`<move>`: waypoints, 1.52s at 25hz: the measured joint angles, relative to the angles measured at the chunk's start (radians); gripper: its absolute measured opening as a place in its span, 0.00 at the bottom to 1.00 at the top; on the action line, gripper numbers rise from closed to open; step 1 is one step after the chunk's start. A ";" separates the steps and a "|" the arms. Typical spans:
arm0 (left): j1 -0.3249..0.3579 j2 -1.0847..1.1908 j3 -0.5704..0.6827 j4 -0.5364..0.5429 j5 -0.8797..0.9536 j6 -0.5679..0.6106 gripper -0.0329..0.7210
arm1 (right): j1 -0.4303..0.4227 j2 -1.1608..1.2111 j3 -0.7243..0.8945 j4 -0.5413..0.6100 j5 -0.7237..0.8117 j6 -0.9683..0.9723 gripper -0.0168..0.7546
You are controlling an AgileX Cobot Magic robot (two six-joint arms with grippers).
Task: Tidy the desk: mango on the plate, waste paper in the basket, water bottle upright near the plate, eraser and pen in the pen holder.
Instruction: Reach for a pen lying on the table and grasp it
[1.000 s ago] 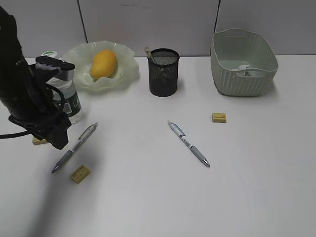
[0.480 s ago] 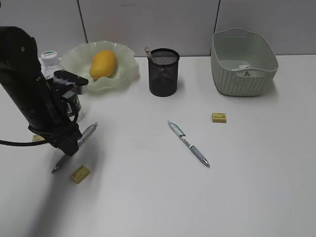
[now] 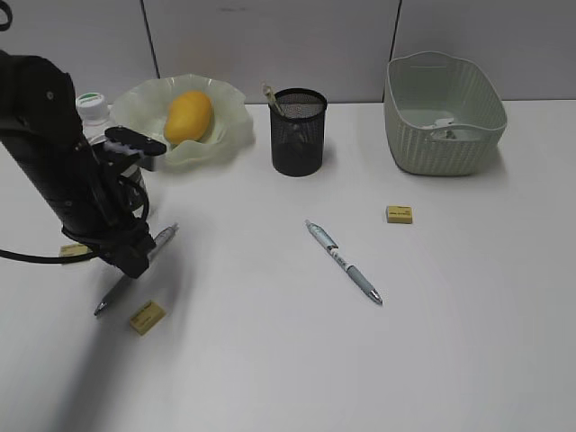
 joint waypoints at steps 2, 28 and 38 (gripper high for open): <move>0.000 0.006 0.000 0.000 0.000 0.002 0.49 | 0.000 0.000 0.000 0.000 0.000 0.000 0.49; 0.000 0.104 -0.012 0.017 -0.053 0.004 0.28 | 0.000 0.000 0.000 0.000 0.000 0.000 0.49; 0.000 0.106 -0.018 0.037 -0.045 0.004 0.18 | 0.000 0.000 0.000 0.000 0.000 0.000 0.49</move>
